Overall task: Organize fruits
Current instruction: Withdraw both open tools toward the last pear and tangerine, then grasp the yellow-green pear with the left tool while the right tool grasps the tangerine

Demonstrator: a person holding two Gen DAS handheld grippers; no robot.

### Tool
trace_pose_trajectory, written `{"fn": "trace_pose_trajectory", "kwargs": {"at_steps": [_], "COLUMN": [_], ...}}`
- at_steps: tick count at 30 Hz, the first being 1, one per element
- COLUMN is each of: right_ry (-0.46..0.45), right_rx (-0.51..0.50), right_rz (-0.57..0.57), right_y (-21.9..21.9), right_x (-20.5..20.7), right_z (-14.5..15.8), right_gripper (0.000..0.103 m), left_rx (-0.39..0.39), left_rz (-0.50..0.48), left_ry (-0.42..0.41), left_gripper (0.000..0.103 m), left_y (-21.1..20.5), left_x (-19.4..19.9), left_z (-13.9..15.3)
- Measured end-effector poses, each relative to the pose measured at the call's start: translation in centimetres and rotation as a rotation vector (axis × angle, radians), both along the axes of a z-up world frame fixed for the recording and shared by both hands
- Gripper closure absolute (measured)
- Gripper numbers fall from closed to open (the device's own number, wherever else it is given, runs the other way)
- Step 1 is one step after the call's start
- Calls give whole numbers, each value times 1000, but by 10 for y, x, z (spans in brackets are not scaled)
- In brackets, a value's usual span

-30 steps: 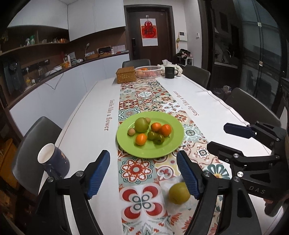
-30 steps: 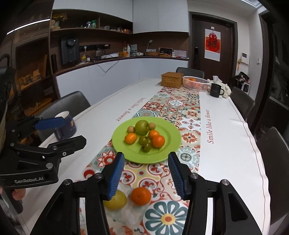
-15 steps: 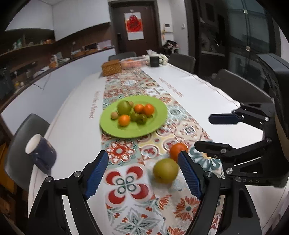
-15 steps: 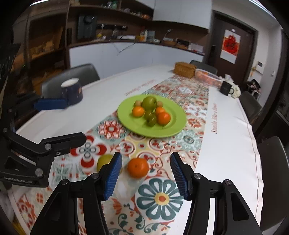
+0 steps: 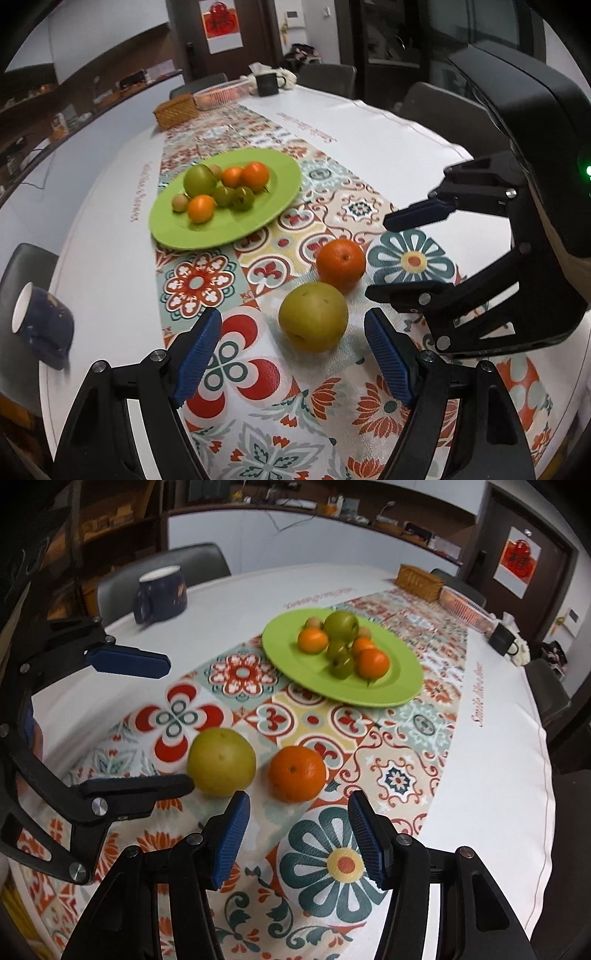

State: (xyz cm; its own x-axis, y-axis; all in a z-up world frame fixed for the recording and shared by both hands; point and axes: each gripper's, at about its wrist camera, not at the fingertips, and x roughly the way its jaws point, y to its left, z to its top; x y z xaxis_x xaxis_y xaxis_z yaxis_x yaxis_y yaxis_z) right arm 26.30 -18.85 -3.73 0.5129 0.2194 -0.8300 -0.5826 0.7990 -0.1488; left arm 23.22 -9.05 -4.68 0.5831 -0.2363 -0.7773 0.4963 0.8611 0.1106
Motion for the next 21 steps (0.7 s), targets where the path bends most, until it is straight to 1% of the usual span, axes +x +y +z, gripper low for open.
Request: {"fn": "trace_pose_trajectory", "kwargs": {"at_steps": [3, 6, 11, 18, 21], "right_ry": [17, 37, 52, 57, 63], "right_rx": [-28, -41, -67, -49, -46], "right_rz": [23, 48, 67, 73, 70], "right_y": [3, 6, 10, 14, 14], "right_x": [6, 12, 21, 31, 35], "right_z": [-7, -12, -20, -23, -25], "right_gripper": [47, 47, 47, 47, 47], "left_rx": [6, 25, 27, 14, -4], "left_rz": [-30, -64, -66, -69, -65], "left_ry": [32, 43, 63, 82, 96], "left_gripper": [24, 24, 24, 24, 24], "left_y": [-2, -6, -5, -3, -2], "left_x": [5, 8, 17, 28, 31], "left_z": [-8, -14, -21, -29, -31]}}
